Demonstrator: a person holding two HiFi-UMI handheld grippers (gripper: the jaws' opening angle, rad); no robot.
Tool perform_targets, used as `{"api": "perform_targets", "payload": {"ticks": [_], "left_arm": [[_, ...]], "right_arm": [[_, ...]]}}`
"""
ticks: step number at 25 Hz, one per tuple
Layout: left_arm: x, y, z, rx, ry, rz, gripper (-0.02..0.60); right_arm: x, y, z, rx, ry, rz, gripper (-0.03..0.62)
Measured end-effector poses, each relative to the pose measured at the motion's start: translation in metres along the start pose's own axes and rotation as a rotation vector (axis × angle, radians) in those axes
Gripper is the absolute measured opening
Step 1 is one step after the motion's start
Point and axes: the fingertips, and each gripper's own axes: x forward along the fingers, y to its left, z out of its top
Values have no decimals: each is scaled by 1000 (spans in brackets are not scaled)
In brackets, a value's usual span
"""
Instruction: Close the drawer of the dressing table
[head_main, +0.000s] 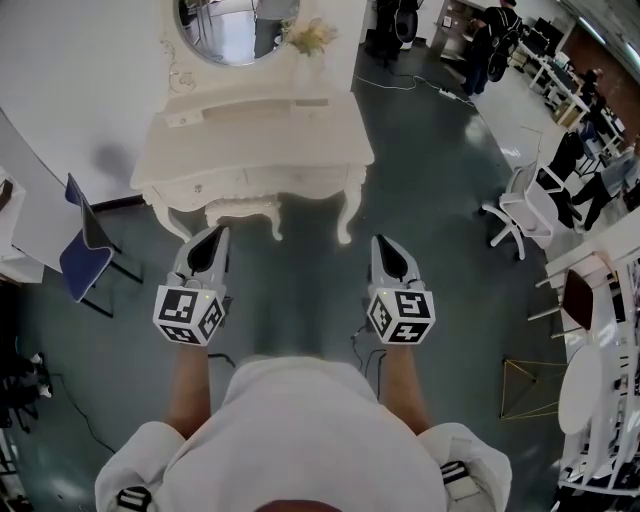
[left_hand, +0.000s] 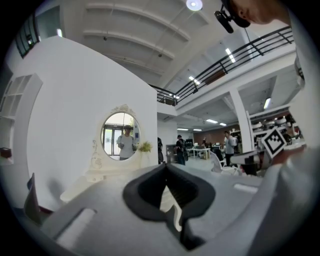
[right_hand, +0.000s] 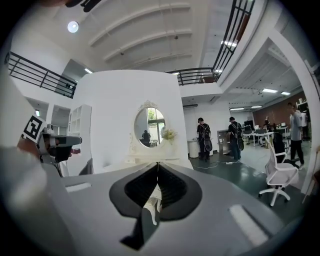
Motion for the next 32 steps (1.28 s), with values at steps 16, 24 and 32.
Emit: {"api": "perform_targets", "payload": {"ticks": [16,24,32], "left_arm": [[46,4,-20,1,38,31,-2],[114,40,-39,-29,64,-9,-2],[200,92,-50,-57,96,-82,-2]], "right_arm": [[49,-32,-20,5,26,38,2],[115,-44,-15,-37,25,19,3],[199,-56,-14,-18,72,-34,3]]}}
